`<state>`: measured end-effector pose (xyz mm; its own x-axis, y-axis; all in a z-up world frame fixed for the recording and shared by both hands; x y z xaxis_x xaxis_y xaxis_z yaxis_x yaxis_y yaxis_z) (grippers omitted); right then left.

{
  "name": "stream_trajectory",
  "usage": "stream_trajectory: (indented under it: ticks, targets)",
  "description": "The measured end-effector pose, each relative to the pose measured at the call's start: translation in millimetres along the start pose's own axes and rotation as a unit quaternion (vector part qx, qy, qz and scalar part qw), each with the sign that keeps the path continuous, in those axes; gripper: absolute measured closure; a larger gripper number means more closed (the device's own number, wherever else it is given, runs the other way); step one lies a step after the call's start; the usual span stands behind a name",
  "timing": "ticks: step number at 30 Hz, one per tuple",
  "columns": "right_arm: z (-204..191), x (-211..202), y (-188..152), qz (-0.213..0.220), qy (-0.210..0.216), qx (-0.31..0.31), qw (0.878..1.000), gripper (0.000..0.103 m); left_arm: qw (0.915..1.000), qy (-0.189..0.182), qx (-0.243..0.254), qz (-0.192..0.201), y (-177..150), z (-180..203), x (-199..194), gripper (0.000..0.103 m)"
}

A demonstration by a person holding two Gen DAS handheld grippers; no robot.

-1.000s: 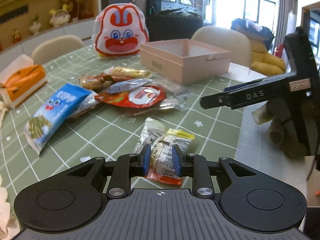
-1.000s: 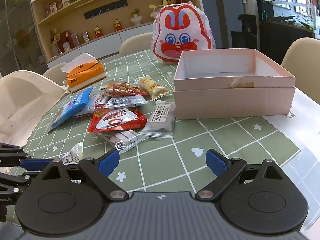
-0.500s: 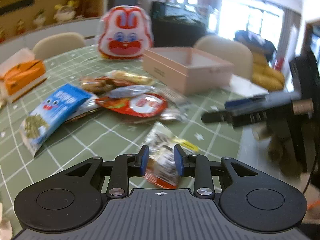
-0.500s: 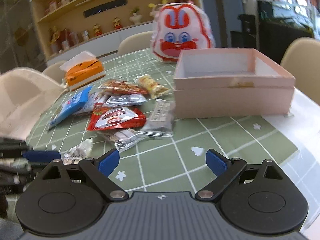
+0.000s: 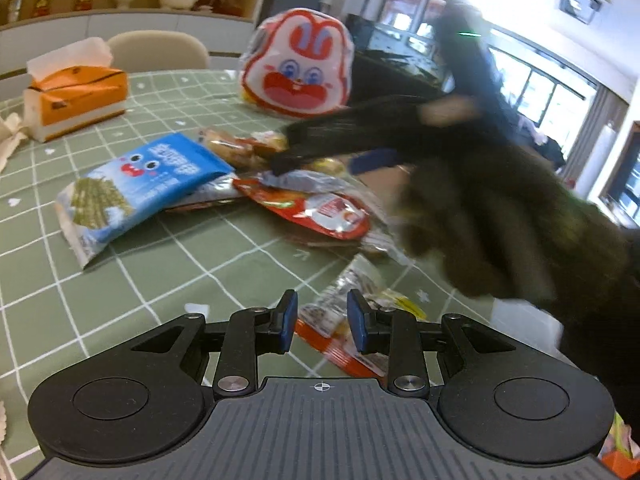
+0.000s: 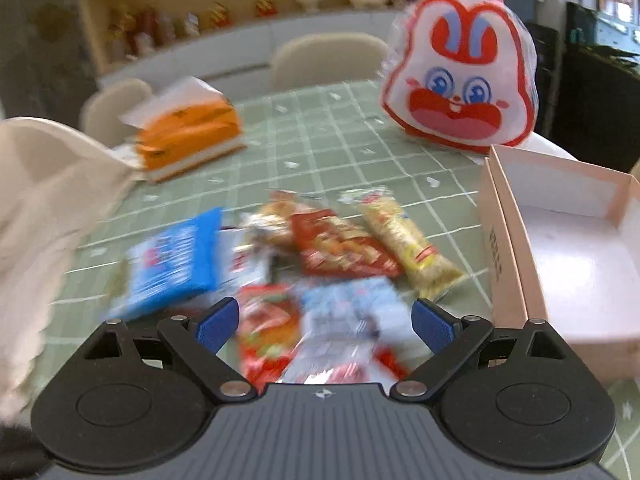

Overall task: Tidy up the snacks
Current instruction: 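Grasp the clear packet of wrapped candies with right gripper while left gripper holds its packet, then carry both held packets toward the open pink box with both grippers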

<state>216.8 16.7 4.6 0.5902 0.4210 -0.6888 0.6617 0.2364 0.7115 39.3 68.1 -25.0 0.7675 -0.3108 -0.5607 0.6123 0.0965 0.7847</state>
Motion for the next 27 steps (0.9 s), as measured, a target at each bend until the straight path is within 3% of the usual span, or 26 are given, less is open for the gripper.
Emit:
stream_trajectory:
  ticks: [2,5,6,11,18,24,27]
  targets:
    - [9,19,2,-0.016,-0.017,0.02,1.0,0.013,1.0,-0.006,-0.003,-0.003,-1,1,2,0.071]
    - [19,33,-6,-0.049,-0.006,0.06,0.997,0.019,0.9997,-0.013,-0.018,-0.004,-3,-2,3,0.071]
    - [21,33,-9,-0.052,-0.004,0.066,0.996,0.031,0.9996,-0.013,-0.024,-0.004,-4,-5,3,0.071]
    - [20,-5,-23,-0.031,0.02,0.047,0.998,0.042,0.9985,-0.017,-0.051,-0.003,-4,-16,7,0.071]
    - [55,-89,-66,0.018,0.033,0.041,0.998,0.043,0.9969,-0.025,-0.074,-0.011,-7,-21,14,0.071]
    - [115,-114,-118,0.036,-0.066,0.026,0.997,0.04,0.9966,-0.05,-0.057,-0.033,-13,10,15,0.071]
    - [130,-117,-134,0.031,-0.064,0.028,0.997,0.037,0.9961,-0.065,-0.028,-0.053,-19,38,17,0.071]
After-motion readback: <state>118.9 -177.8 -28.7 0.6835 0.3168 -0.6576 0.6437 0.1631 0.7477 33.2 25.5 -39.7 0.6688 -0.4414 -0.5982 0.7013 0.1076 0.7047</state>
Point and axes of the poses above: each gripper's, at about its wrist camera, not at the fingertips, and x roughly the way its jaws point, z to its right, y to its top, the point moved 8 cm from there along x, roughly the way its jaws point, and after that the axes turned 1 degree about z, right-handed, at the moved point
